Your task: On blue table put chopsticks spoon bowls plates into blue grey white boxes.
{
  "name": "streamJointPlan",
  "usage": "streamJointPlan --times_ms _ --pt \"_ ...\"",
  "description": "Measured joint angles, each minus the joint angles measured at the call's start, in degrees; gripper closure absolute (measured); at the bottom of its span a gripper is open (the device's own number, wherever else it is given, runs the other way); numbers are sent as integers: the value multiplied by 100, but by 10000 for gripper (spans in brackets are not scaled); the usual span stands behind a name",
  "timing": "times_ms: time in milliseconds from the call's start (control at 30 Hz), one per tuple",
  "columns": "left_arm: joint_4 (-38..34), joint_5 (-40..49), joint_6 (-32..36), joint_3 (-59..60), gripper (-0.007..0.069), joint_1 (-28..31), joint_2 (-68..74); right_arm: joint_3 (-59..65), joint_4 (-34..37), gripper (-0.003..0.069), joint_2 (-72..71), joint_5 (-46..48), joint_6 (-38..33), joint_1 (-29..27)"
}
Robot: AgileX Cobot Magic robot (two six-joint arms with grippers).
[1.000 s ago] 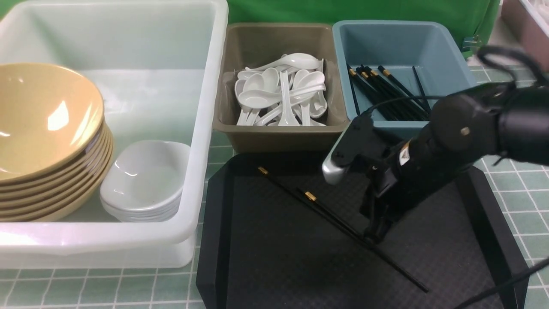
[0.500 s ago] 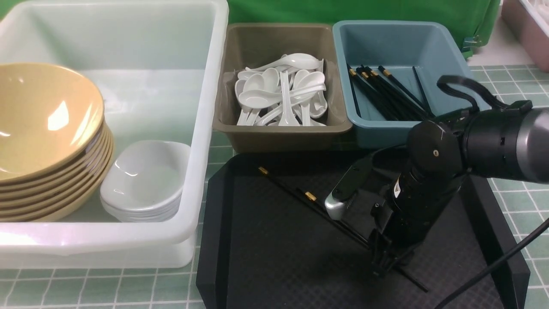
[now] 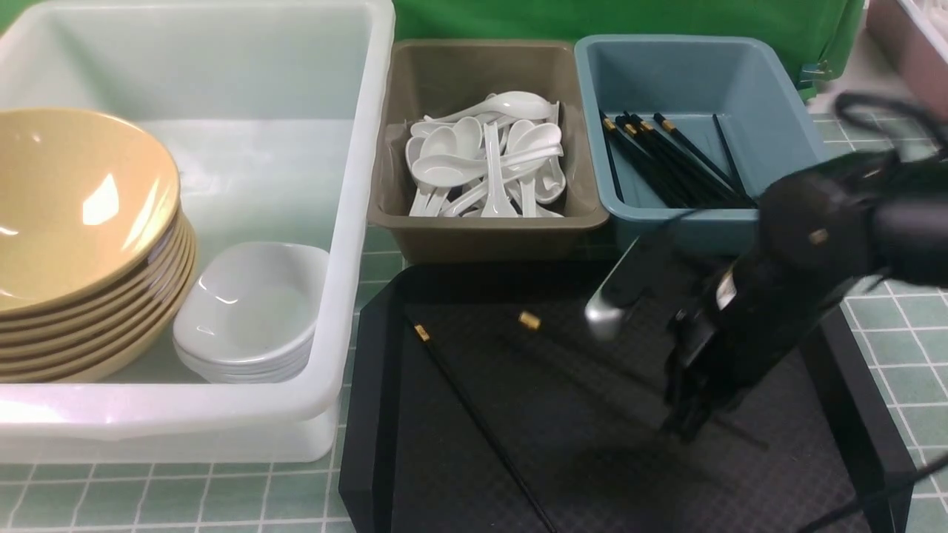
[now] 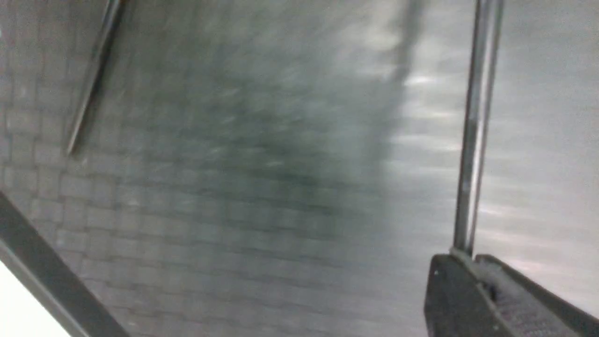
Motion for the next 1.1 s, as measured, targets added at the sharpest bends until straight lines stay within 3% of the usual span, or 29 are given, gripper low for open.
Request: streamJointPlan --times_ms 167,333,500,567,700,867,1100 --pt "0 6 0 0 494 0 0 11 -32 606 -850 -700 22 -351" --pt "0 19 0 0 494 0 0 11 -37 606 -1194 -3935 303 -861" --pt "0 19 0 0 494 0 0 11 -32 606 -471 -6235 949 -1157" --pt "0 24 0 0 494 0 0 -51 -24 594 86 -6625 1197 -1205" --pt "0 81 0 0 494 0 0 -308 -24 529 870 -6094 1257 -1240" --pt "0 202 0 4 494 0 0 -1105 -24 374 1188 -4056 1457 -1250" --pt "5 52 6 63 494 0 0 -2152 35 336 980 -795 1957 -976"
